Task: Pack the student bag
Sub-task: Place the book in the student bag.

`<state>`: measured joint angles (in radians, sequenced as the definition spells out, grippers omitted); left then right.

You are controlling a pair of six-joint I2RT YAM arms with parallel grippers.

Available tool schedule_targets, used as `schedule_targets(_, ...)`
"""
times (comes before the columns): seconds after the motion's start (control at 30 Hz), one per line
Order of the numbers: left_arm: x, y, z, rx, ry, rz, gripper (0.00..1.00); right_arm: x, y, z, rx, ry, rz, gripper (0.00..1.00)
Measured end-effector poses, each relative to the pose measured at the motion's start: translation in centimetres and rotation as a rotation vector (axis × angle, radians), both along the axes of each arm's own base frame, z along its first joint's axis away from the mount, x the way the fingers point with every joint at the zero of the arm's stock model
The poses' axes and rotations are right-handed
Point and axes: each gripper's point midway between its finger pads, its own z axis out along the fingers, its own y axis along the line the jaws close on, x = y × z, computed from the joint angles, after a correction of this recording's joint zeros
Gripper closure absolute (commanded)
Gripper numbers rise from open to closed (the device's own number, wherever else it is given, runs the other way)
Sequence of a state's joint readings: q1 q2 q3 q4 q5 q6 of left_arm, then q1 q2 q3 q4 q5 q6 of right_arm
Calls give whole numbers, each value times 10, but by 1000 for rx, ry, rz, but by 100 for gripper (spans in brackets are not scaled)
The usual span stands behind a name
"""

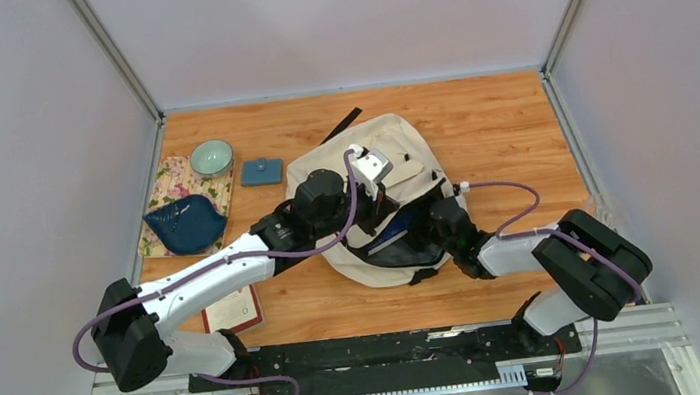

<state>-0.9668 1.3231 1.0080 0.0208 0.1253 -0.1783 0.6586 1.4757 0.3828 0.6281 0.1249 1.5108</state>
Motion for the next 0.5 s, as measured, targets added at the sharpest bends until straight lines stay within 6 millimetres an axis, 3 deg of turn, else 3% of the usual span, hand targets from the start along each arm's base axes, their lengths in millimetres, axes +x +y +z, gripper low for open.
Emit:
schedule_targets(0.1,-2,3,-4,6,7,1,100,-16,-7,-6,-28,16,34,21)
schedule_targets(0.33,-3,4,-9,10,10,4,100,-40,-19,19,-79,-35,87,23)
schedule_targets(0.43,-3,5,-8,7,11,5,100,-49,-25,28,-93,-55,98,39)
schedule_targets(0.5,-3,6,-6,3,8,7,100,-55,-27,33,-102,-70,109,58)
